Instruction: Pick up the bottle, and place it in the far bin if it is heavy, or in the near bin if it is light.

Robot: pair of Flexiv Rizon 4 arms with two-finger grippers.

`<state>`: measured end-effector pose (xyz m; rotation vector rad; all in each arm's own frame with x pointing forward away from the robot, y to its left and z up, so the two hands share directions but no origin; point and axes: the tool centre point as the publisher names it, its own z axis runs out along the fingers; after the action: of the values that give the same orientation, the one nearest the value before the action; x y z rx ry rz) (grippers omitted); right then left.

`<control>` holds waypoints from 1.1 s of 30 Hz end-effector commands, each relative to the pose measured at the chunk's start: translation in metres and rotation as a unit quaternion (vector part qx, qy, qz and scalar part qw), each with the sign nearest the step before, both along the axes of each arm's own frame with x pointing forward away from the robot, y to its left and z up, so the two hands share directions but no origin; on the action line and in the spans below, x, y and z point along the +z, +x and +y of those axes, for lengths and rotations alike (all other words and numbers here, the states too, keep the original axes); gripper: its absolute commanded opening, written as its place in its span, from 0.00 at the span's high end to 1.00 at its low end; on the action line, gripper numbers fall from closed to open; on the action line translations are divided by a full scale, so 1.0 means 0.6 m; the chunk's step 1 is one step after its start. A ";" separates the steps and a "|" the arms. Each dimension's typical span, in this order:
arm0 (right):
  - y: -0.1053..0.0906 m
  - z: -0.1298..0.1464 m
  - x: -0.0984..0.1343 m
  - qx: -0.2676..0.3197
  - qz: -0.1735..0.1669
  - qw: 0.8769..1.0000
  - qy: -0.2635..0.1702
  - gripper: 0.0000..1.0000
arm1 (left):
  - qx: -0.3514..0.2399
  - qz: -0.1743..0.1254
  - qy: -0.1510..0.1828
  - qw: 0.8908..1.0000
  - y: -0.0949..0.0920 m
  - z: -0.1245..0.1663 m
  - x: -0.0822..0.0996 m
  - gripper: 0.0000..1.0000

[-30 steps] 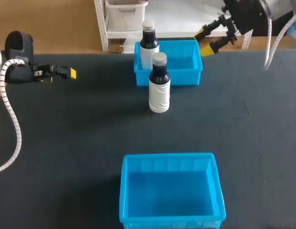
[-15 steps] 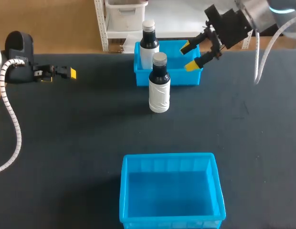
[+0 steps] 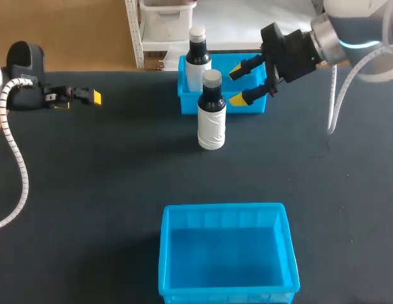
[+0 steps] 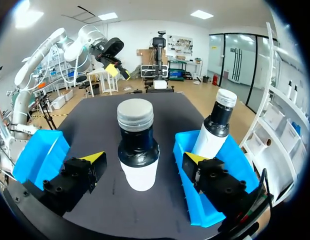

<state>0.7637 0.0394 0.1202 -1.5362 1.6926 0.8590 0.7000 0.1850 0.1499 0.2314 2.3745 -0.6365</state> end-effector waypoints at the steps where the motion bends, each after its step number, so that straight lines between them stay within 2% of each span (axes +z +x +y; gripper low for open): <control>1: -0.009 0.012 0.003 -0.062 -0.046 0.997 -0.004 0.00 | 0.000 0.000 0.000 1.000 0.000 0.000 0.000 0.00; 10: -0.019 0.028 0.010 -0.032 -0.036 0.999 0.009 0.00 | 0.000 0.000 0.000 1.000 0.000 0.000 0.000 0.00; 21: -0.015 0.052 0.000 0.018 -0.003 0.999 0.031 0.00 | 0.000 0.000 0.000 1.000 0.000 0.000 0.000 0.00; 33: -0.006 0.070 0.000 0.027 0.000 0.999 0.028 0.00 | 0.000 0.000 0.000 1.000 0.000 0.000 0.000 0.00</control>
<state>0.7564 0.0783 0.1202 -1.5437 1.6194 0.9216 0.7000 0.1850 0.1499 0.2314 2.3745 -0.6365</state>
